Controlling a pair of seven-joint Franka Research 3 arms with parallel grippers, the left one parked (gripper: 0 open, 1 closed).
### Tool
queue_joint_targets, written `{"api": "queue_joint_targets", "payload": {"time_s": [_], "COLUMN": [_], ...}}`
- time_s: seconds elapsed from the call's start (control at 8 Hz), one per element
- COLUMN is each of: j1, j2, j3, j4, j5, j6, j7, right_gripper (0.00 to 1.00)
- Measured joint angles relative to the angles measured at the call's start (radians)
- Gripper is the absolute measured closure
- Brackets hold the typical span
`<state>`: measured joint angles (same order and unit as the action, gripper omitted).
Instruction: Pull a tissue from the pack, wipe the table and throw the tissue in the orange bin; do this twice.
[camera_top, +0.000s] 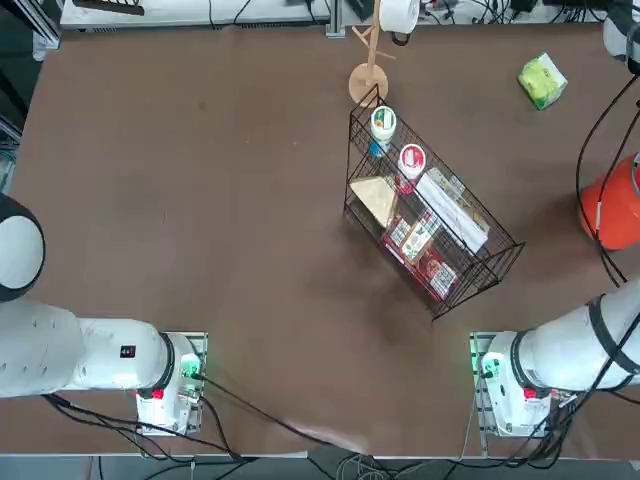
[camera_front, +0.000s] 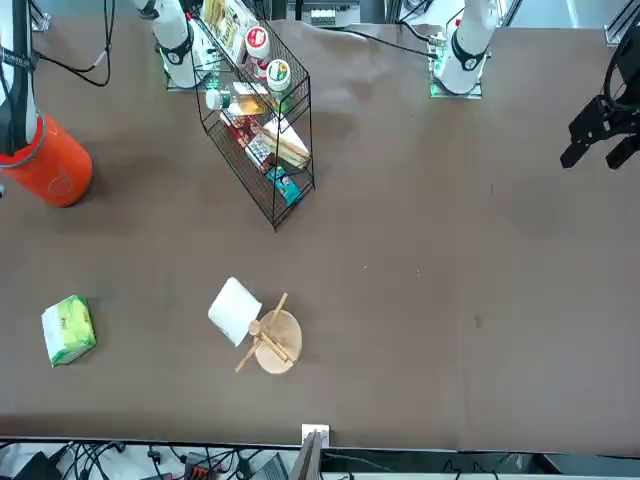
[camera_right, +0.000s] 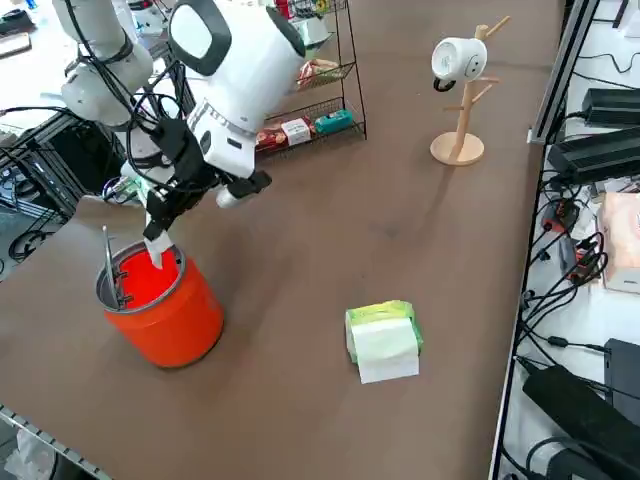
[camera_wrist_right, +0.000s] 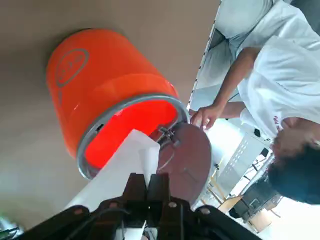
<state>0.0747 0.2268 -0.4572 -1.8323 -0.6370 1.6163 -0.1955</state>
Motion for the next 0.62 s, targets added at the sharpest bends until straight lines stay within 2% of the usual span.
{"api": "queue_joint_targets", "payload": {"time_s": [0.62], "j1": [-0.066], "j2": [0.048], "j3": [0.000], "j4": [-0.012], "j5": [0.000], "j6": [0.078], "j7": [-0.064], "right_gripper": [0.97]}}
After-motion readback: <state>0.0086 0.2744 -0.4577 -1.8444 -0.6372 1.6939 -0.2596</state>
